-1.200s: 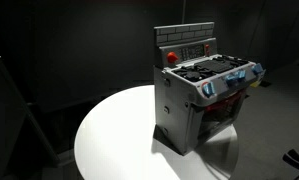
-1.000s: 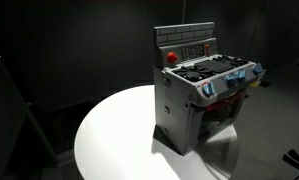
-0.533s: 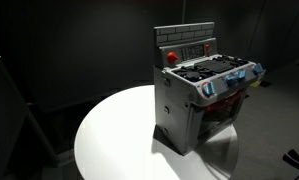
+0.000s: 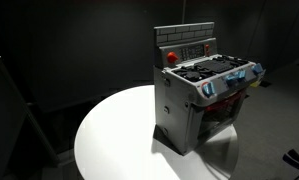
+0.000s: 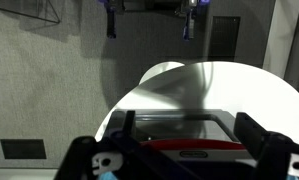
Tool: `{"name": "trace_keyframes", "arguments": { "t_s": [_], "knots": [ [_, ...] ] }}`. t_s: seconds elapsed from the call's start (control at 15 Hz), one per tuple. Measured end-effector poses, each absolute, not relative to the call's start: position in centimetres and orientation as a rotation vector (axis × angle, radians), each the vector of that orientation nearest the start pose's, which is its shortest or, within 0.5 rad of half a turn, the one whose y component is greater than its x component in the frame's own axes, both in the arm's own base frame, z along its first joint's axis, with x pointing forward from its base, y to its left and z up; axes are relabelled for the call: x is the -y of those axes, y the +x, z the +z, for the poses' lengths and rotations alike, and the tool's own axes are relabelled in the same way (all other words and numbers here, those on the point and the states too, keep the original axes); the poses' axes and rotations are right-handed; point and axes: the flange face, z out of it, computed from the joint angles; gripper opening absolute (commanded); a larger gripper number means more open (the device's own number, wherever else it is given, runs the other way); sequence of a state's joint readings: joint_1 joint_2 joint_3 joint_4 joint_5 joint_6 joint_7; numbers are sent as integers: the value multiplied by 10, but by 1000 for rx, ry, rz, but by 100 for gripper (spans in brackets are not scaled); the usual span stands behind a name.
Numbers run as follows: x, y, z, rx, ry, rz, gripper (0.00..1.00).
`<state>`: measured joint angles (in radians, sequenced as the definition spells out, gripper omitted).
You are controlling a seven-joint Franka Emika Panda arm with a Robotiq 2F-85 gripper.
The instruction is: Push the top right orange button on the cooker
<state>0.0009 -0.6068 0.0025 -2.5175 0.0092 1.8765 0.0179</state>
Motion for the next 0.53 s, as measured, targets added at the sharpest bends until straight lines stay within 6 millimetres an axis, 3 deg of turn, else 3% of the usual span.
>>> {"name": "trace_keyframes", "arguments": {
  "t_s": [0.27, 0.53],
  "knots": [
    [-2, 363, 479, -28, -3134, 50, 100],
    [-1, 376, 479, -34, -3134, -11, 100]
  ]
}}
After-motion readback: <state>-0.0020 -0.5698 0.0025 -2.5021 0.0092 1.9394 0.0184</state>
